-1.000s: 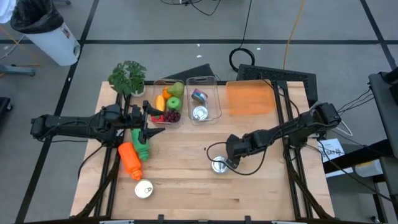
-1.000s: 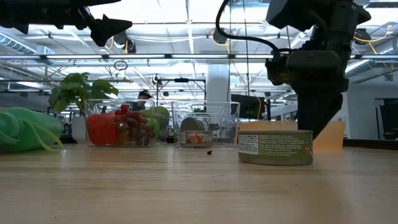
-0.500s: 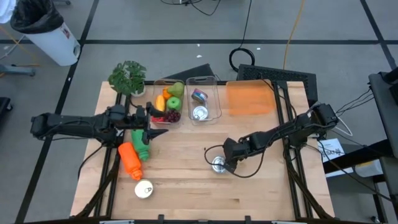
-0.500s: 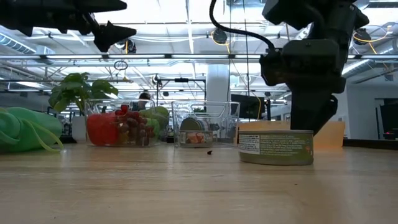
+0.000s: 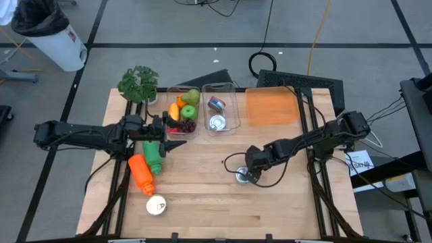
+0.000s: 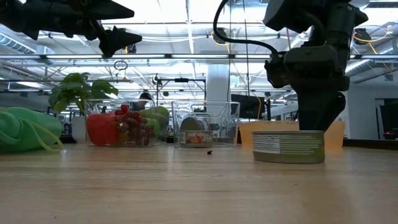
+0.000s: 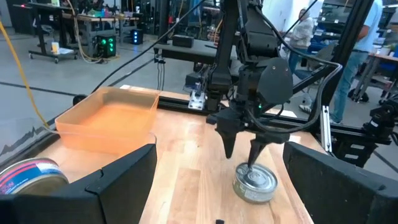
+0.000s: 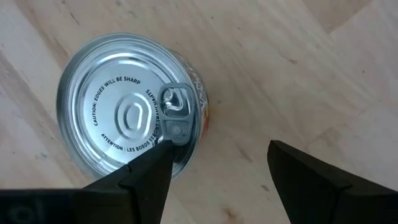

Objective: Pick & Place Food Item
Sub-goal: Put the green tuna can into the right transparent bin

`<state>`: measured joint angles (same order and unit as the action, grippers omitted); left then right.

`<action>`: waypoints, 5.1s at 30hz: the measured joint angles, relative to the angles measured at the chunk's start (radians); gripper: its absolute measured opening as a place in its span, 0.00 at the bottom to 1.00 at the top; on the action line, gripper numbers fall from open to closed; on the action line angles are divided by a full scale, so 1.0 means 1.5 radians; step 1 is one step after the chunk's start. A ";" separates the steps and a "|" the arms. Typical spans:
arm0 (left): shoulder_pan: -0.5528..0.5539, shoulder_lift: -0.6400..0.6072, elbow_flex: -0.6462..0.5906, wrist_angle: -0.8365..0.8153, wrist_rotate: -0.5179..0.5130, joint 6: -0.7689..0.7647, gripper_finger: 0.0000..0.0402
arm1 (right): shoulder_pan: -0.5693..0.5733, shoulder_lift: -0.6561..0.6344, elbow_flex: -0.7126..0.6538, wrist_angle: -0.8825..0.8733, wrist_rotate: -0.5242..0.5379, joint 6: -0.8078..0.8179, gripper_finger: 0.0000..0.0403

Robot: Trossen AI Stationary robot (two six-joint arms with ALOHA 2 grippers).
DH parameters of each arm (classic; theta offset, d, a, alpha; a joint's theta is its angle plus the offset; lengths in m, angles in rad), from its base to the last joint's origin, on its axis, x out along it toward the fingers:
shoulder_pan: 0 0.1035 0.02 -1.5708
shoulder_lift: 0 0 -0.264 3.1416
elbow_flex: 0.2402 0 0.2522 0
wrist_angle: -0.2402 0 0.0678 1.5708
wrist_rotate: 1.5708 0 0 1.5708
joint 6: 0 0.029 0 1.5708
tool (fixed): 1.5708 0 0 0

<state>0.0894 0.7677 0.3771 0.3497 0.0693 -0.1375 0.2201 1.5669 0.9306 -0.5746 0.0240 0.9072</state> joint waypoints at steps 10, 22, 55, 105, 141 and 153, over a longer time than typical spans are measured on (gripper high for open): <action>0.000 0.000 0.000 0.000 0.000 0.003 0.90 | -0.012 -0.007 0.000 -0.007 -0.002 -0.009 0.61; 0.001 0.000 0.000 -0.002 -0.001 0.002 0.90 | -0.011 -0.022 -0.002 -0.037 0.011 0.002 0.61; 0.001 0.000 0.000 -0.003 -0.001 0.002 0.90 | -0.002 -0.023 -0.094 -0.137 0.100 0.164 0.61; 0.000 0.000 0.000 -0.021 0.000 -0.016 0.90 | -0.007 -0.114 -0.154 0.218 0.172 -0.084 0.61; 0.001 0.000 0.000 -0.005 -0.001 -0.021 0.90 | 0.046 -0.024 -0.149 0.546 -0.163 -0.159 0.61; 0.000 0.000 0.000 -0.005 -0.001 -0.022 0.90 | 0.040 -0.102 -0.079 0.259 0.050 -0.230 0.61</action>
<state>0.0895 0.7673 0.3767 0.3421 0.0685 -0.1707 0.2798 1.4140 0.8126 -0.1863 0.0986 0.5615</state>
